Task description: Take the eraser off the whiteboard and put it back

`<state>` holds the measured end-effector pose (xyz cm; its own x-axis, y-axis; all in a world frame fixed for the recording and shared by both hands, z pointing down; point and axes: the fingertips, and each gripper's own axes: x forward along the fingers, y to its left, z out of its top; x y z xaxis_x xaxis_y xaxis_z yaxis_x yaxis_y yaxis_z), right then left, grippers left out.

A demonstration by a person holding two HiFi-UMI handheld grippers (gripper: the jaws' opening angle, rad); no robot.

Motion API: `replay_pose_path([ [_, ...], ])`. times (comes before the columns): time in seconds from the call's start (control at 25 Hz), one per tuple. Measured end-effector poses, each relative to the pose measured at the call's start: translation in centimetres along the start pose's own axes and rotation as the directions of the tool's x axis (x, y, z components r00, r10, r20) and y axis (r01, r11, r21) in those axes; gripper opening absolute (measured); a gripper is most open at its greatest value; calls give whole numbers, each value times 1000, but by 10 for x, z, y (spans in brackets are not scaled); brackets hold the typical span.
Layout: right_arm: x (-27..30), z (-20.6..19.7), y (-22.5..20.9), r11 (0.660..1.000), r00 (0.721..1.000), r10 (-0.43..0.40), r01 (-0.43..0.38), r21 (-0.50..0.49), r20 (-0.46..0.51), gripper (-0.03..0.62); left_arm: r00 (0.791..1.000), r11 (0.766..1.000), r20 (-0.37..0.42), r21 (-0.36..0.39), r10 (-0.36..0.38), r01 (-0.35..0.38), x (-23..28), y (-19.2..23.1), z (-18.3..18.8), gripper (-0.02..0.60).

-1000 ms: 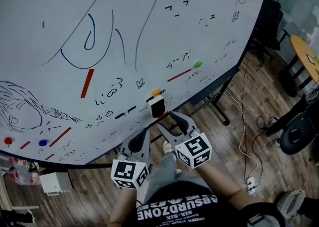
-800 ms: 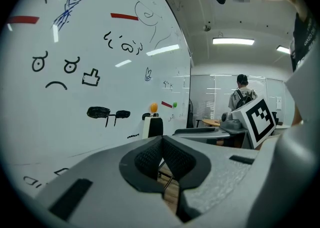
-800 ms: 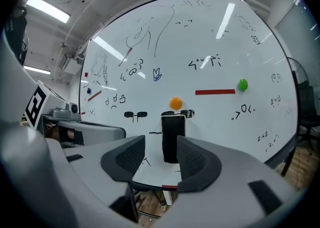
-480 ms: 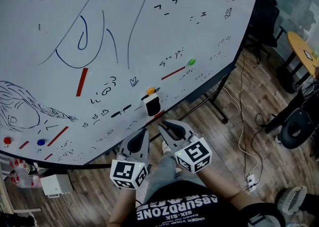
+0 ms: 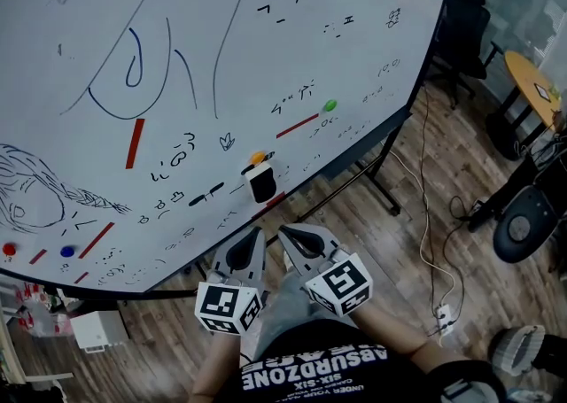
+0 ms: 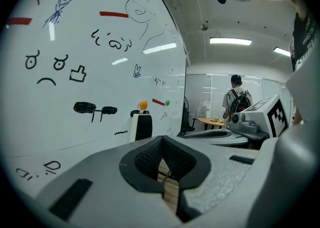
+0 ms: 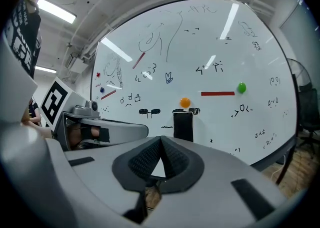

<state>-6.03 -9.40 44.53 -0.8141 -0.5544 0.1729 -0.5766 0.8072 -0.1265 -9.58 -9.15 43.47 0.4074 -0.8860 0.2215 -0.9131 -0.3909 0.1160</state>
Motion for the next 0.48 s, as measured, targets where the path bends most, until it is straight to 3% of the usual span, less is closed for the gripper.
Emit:
replay_pose_path([
  [0.48, -18, 5, 5, 1000, 999, -28, 28, -5, 26, -2, 1000, 1000, -6, 5, -15, 15, -6, -16, -5, 6],
])
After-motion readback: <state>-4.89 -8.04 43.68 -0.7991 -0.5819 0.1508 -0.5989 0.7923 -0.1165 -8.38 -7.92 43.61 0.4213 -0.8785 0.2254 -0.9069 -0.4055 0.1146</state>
